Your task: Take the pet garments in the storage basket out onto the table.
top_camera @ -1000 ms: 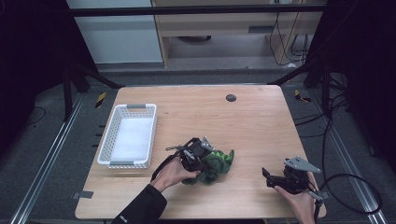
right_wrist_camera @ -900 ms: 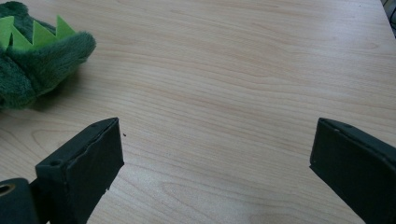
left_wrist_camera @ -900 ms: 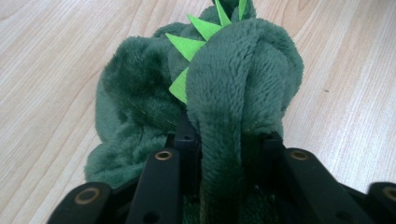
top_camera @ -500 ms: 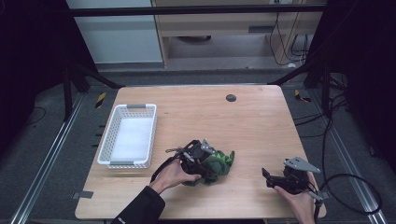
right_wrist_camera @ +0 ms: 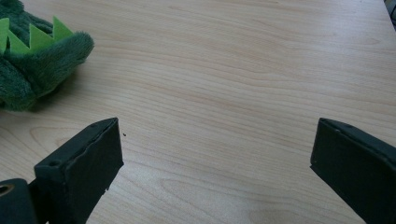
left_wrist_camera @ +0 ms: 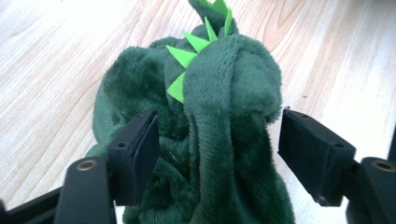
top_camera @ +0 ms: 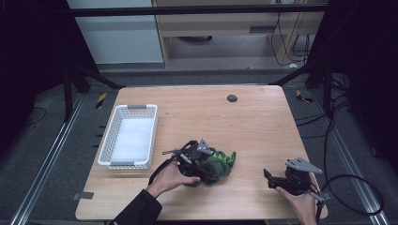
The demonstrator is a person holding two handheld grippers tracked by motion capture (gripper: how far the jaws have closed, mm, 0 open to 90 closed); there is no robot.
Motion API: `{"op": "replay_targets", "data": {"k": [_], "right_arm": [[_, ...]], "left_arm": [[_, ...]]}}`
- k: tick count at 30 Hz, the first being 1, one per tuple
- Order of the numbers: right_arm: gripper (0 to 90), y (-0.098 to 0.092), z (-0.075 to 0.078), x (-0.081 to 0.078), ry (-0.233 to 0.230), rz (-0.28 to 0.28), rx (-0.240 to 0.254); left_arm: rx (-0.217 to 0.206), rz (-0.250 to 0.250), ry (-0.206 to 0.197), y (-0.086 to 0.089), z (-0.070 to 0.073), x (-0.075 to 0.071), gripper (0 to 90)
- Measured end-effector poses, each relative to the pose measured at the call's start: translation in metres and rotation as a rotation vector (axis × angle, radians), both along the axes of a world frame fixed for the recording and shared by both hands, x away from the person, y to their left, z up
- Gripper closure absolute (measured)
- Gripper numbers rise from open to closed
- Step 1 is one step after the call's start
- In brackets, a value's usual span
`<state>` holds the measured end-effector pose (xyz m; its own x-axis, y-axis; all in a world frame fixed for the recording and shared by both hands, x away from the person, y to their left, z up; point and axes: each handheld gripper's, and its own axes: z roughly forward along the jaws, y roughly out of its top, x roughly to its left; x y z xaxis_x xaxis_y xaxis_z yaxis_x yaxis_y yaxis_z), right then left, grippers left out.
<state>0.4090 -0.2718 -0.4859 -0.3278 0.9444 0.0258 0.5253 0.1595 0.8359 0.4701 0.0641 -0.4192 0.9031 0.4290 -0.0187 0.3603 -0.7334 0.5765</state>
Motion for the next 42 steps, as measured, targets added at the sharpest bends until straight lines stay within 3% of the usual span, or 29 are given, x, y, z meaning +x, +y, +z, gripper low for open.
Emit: {"op": "replay_targets", "data": {"k": [14, 23, 32, 42], "right_arm": [[2.3, -0.001, 0.0, 0.0, -0.005, -0.003, -0.007], [2.3, -0.001, 0.0, 0.0, -0.005, -0.006, -0.004], [2.3, -0.001, 0.001, -0.001, -0.002, -0.007, 0.005], [2.5, 0.0, 0.001, -0.001, -0.001, -0.005, 0.01]], "left_arm": [[-0.059, 0.009, -0.027, 0.014, 0.017, -0.013, 26.4], [-0.123, 0.034, -0.062, 0.029, 0.024, -0.022, 26.8], [-0.212, 0.129, -0.121, 0.055, 0.03, -0.03, 27.0], [-0.26, 0.243, -0.164, 0.09, 0.021, -0.04, 31.3]]}}
